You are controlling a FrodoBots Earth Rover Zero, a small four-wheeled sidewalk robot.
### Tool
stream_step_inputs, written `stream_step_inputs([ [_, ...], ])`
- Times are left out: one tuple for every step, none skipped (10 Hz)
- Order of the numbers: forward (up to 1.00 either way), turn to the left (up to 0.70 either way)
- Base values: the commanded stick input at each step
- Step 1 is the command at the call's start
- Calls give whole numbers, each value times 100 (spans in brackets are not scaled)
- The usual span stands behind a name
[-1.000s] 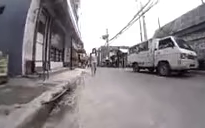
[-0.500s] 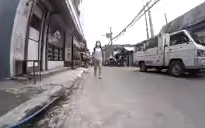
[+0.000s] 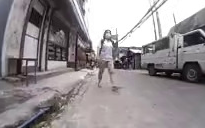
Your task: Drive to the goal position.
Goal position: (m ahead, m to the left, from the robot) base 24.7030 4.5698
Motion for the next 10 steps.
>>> stream_step_inputs([
  [0,0],
  [0,0],
  [0,0],
  [37,0],
  [100,0],
  [100,0],
  [100,0],
  [100,0],
  [100,0],
  [100,0],
])
